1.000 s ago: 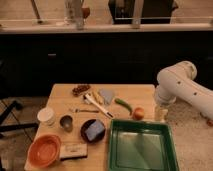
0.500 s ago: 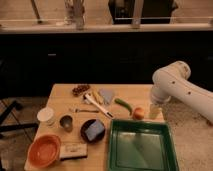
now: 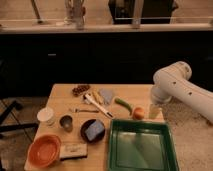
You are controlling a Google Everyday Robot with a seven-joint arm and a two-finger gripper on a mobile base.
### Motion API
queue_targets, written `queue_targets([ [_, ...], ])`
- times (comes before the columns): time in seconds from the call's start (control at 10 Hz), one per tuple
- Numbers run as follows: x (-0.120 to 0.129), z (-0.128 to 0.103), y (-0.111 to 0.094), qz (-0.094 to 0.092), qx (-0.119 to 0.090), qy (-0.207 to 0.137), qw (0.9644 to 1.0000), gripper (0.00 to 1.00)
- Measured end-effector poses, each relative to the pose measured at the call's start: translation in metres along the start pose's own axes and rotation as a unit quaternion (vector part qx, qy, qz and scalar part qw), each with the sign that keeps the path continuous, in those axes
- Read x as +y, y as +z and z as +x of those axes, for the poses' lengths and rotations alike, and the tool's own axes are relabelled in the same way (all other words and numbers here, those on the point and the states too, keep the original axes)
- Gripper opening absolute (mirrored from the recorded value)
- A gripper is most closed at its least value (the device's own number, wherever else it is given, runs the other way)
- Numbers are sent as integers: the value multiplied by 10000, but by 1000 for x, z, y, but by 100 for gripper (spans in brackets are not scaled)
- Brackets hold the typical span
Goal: Place pepper in tray
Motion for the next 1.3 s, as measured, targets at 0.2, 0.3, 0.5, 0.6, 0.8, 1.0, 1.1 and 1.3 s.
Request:
queue_targets([
  [0.2,-12,-19,11,137,-115,800,9966,80],
  [0.3,-20,-28,19,151,-186,1103,9936,80],
  [0.5,-27,-43,36,75,-343,1518,9878,80],
  [0.6,-30,-46,40,20,-396,1619,9860,80],
  [0.8,-29,-47,42,-36,-426,1660,9852,80],
  [1.0,-29,-47,42,-39,-427,1655,9853,80],
  [1.1,-29,-47,42,-40,-427,1655,9853,80],
  [1.3,-30,-46,42,27,-494,1738,9835,80],
])
